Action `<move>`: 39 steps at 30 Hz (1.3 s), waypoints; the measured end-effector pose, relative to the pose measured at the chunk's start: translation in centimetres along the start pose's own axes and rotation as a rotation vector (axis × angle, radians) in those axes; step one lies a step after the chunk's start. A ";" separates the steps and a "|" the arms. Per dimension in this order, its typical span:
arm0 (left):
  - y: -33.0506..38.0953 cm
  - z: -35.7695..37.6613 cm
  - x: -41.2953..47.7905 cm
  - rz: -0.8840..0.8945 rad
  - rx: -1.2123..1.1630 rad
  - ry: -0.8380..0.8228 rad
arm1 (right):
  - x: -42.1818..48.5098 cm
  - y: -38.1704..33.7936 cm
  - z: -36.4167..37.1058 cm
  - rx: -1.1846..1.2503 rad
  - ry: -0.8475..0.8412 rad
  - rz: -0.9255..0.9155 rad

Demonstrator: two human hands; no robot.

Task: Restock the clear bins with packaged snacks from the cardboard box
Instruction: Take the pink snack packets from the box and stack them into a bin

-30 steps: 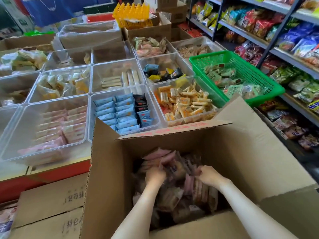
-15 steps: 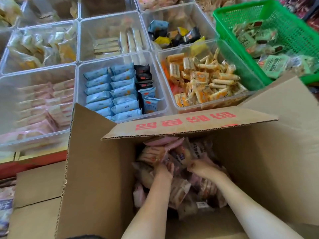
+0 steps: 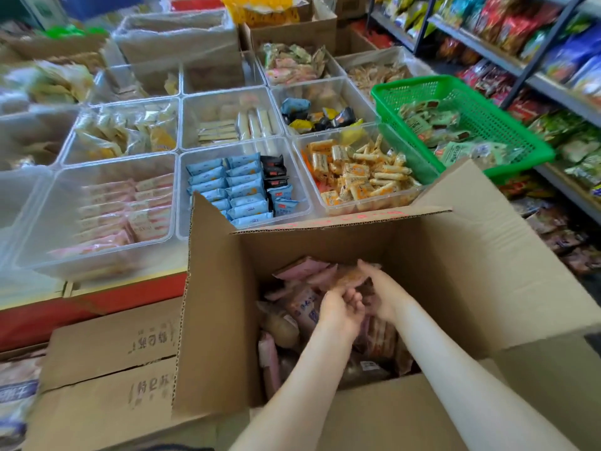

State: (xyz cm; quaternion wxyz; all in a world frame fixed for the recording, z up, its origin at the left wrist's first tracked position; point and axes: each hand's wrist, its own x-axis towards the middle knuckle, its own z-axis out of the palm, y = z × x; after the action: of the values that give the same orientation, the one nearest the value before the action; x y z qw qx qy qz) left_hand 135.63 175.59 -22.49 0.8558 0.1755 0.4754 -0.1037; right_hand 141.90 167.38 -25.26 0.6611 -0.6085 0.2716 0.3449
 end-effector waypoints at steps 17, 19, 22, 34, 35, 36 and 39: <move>12.5 -13.1 -21.4 0.398 0.856 -0.509 | -24.0 0.8 3.2 0.159 -0.501 -0.403; 14.8 -14.1 -21.7 0.573 0.750 -0.443 | -24.7 1.0 5.6 0.076 -0.553 -0.384; 17.5 -15.1 -22.7 0.558 0.753 -0.459 | -24.9 1.0 10.4 -0.025 -0.622 -0.378; 37.4 -25.6 -20.3 0.637 0.888 -0.344 | -17.1 0.0 33.6 -0.271 -0.794 -0.286; 38.8 -26.0 -20.0 0.642 0.919 -0.313 | -16.3 0.1 34.9 -0.270 -0.792 -0.289; 39.9 -26.3 -19.7 0.635 0.939 -0.290 | -15.6 0.3 36.0 -0.267 -0.782 -0.297; 42.4 -26.8 -18.6 0.587 0.973 -0.267 | -14.0 0.7 38.1 -0.259 -0.759 -0.293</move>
State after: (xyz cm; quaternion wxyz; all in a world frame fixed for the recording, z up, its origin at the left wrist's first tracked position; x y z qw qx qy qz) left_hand 119.64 225.38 -11.14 0.7222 0.6581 0.1928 -0.0898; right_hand 130.43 203.42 -10.55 0.6743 -0.5486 -0.1256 0.4781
